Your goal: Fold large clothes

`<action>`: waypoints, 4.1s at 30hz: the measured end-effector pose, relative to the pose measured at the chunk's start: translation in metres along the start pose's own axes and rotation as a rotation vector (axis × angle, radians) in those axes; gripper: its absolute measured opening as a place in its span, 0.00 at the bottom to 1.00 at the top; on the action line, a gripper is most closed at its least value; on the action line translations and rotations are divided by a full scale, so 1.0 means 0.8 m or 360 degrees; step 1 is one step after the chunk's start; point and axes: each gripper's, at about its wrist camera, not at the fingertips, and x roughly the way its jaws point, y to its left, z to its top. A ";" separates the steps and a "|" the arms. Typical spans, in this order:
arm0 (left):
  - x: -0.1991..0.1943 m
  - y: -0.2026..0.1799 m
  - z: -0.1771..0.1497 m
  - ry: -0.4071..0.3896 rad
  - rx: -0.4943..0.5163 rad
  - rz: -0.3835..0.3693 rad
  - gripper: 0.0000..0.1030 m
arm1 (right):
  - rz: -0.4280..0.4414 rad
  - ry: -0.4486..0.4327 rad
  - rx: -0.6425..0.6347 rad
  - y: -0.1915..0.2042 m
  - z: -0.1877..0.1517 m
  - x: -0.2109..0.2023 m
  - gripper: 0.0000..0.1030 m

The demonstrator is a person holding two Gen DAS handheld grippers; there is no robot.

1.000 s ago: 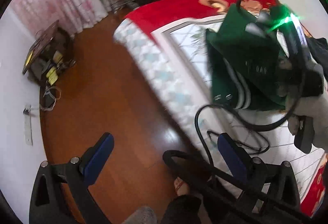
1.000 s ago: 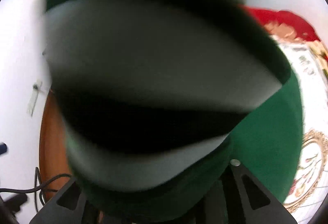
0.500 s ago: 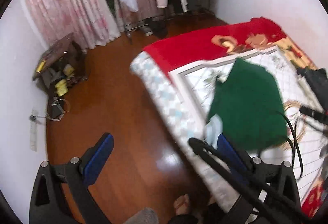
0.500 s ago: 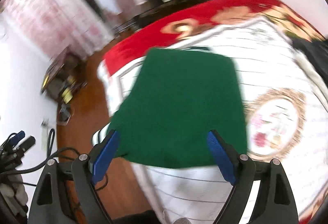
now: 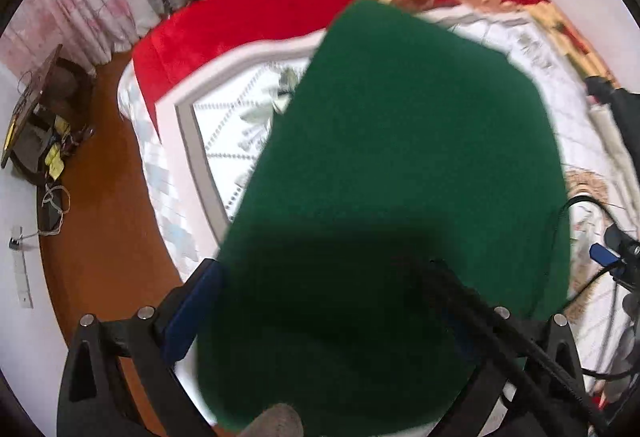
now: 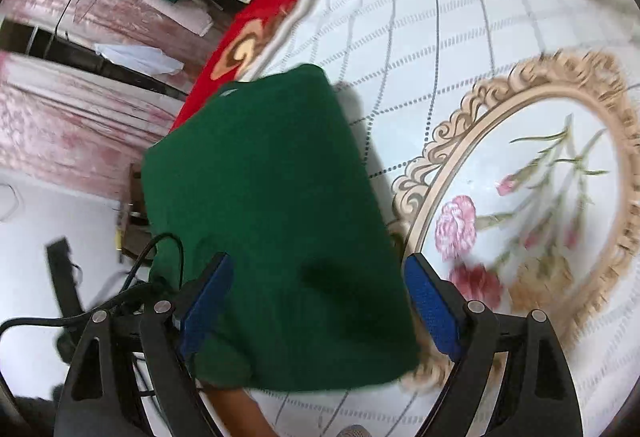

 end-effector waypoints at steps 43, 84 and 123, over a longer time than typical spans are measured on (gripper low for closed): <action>0.039 0.021 -0.082 0.0284 -0.0490 -0.0594 1.00 | 0.0536 0.0152 0.0699 -0.150 -0.109 0.069 0.92; -0.130 -0.205 0.158 -0.0206 -0.0147 -0.1142 0.13 | 0.0767 -0.0457 0.0600 -0.104 0.045 -0.143 0.40; 0.022 -0.733 0.288 0.0013 0.0448 -0.1325 0.28 | 0.0497 -0.0671 0.0563 -0.554 0.427 -0.423 0.51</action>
